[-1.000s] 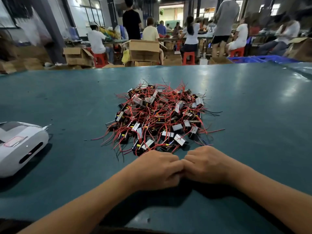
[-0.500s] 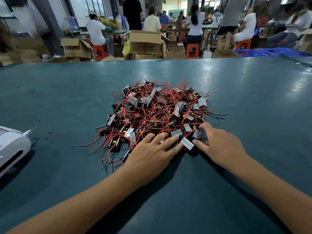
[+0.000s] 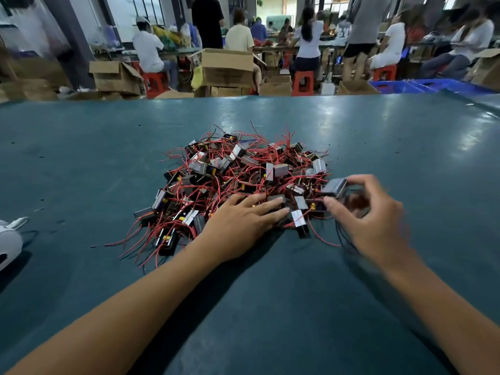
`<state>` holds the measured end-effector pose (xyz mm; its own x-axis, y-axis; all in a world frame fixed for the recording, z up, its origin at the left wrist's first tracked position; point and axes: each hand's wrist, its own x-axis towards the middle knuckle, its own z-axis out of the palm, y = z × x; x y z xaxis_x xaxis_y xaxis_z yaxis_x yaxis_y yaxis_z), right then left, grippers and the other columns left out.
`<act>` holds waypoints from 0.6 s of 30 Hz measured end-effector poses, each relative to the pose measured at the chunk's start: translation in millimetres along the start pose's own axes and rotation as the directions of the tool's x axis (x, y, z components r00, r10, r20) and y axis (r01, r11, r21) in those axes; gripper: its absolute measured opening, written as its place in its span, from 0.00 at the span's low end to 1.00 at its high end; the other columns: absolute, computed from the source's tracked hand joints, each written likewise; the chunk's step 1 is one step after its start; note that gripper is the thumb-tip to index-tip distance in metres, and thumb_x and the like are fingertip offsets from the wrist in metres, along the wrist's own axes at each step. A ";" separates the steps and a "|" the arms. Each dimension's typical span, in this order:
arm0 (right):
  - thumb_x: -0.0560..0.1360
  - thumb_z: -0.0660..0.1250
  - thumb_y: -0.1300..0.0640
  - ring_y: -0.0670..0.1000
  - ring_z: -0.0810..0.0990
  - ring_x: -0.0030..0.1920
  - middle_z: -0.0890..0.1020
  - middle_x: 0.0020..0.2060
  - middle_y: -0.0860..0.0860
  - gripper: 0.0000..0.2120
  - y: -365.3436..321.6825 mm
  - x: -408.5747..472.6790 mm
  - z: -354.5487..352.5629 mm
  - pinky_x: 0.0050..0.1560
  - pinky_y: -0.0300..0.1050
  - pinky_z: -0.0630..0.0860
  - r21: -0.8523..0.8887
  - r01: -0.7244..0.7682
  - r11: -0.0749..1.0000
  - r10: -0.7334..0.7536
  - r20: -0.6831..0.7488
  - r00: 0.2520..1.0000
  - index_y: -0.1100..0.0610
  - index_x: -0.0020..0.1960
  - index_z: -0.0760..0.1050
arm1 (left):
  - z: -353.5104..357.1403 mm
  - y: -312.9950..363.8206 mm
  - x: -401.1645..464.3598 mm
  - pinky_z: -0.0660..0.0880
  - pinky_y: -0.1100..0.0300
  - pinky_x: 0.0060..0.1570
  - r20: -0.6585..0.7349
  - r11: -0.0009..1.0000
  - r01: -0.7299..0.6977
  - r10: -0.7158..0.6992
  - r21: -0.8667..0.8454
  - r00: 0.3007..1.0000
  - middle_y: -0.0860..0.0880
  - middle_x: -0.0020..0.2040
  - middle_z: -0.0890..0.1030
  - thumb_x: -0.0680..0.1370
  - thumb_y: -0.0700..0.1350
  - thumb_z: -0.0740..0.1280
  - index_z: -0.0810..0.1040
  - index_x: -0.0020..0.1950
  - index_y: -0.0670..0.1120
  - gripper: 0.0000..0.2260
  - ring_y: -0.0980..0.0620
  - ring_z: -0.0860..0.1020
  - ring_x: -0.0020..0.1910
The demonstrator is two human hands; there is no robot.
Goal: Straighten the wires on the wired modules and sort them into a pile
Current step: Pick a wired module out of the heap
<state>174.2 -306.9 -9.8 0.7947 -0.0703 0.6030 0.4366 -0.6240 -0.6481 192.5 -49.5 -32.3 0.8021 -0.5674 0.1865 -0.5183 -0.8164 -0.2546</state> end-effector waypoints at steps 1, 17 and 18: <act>0.70 0.70 0.36 0.41 0.78 0.38 0.80 0.38 0.43 0.19 -2.9 1.6 -5.0 0.40 0.31 0.72 0.003 0.035 0.999 -0.035 -0.064 0.997 0.46 0.53 0.73 | -1.6 -2.2 5.5 0.63 0.47 0.71 0.025 1.000 0.014 -0.014 0.001 1.000 0.59 0.81 0.55 0.86 0.53 0.50 0.51 0.80 0.62 0.22 0.49 0.58 0.79; 0.80 0.61 0.48 0.49 0.65 0.20 0.75 0.27 0.69 0.24 -56.8 -47.6 15.5 0.21 0.36 0.64 0.352 -0.494 0.795 0.142 0.684 0.715 0.68 0.38 0.78 | -58.7 65.3 -53.1 0.77 0.59 0.36 0.182 -0.268 0.130 -0.177 -0.955 0.967 0.46 0.43 0.79 0.78 0.49 0.68 0.77 0.56 0.42 0.13 0.44 0.75 0.38; 0.82 0.60 0.49 0.50 0.65 0.21 0.75 0.29 0.71 0.24 -57.7 -50.2 16.9 0.21 0.37 0.65 0.326 -0.500 0.802 0.150 0.701 0.698 0.69 0.41 0.78 | -54.8 66.5 -53.6 0.78 0.60 0.36 0.199 -0.281 0.141 -0.191 -0.949 0.961 0.46 0.42 0.79 0.76 0.50 0.69 0.78 0.54 0.43 0.12 0.46 0.75 0.37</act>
<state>116.3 -254.3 -10.6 0.9153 0.4028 -0.0025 0.0905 -0.2115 -0.9732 98.8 -79.2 -7.3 0.9291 -0.3678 0.0387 -0.0229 0.0473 0.9986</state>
